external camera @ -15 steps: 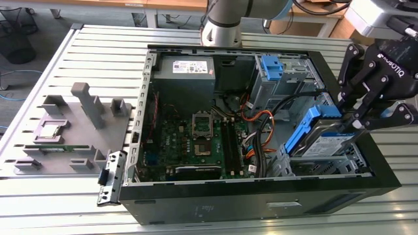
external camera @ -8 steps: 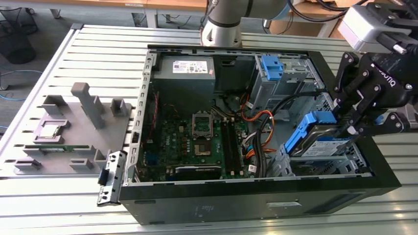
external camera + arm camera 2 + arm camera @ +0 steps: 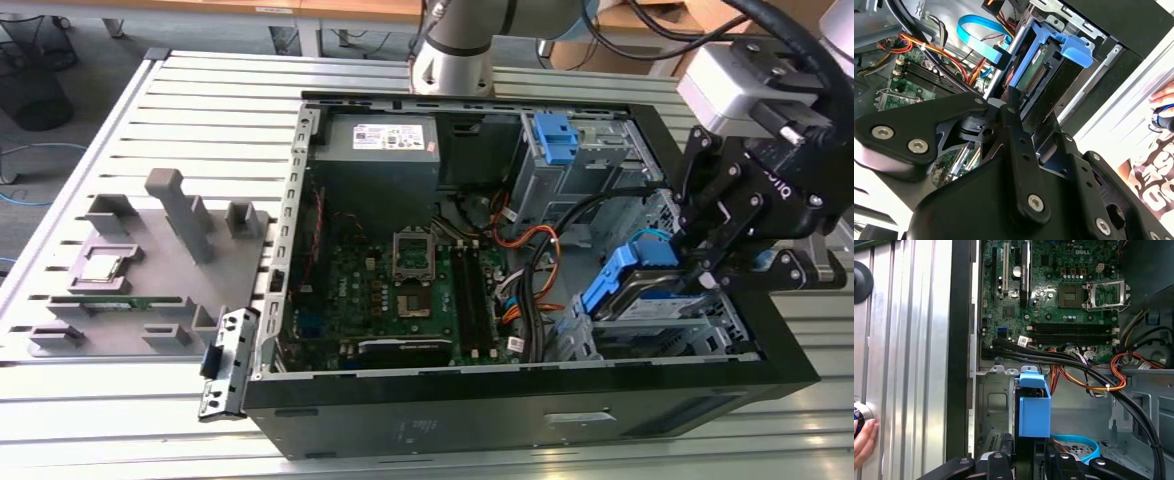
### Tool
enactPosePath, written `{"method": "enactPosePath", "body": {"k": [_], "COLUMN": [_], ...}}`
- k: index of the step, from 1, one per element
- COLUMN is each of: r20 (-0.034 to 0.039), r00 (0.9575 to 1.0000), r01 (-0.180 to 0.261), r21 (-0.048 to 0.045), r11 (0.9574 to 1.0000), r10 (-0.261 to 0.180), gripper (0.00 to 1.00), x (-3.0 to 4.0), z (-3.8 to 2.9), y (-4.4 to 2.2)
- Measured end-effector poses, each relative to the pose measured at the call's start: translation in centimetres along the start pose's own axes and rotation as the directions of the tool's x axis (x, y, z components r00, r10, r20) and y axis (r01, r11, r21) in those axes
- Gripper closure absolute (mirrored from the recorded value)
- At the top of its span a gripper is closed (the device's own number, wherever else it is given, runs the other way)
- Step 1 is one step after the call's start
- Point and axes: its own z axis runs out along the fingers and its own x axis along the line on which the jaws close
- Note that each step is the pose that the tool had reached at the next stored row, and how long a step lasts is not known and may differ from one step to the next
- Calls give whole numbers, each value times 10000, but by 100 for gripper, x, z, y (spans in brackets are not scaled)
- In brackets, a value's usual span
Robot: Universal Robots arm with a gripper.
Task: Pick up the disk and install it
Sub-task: 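Pick up the disk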
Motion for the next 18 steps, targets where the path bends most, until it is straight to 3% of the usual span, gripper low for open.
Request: {"method": "enactPosePath", "body": {"k": [7,15,16,18], "r20": [-4,-1,-2,-4], "r00": [10000,10000,10000,10000], "r01": [0,0,0,0], "r21": [0,0,0,0], "r11": [10000,10000,10000,10000], "r10": [0,0,0,0], "gripper": [65,64,58,58], "x": [18,19,19,18], "z": [113,117,117,116], "y": [-4,-4,-4,-4]}}
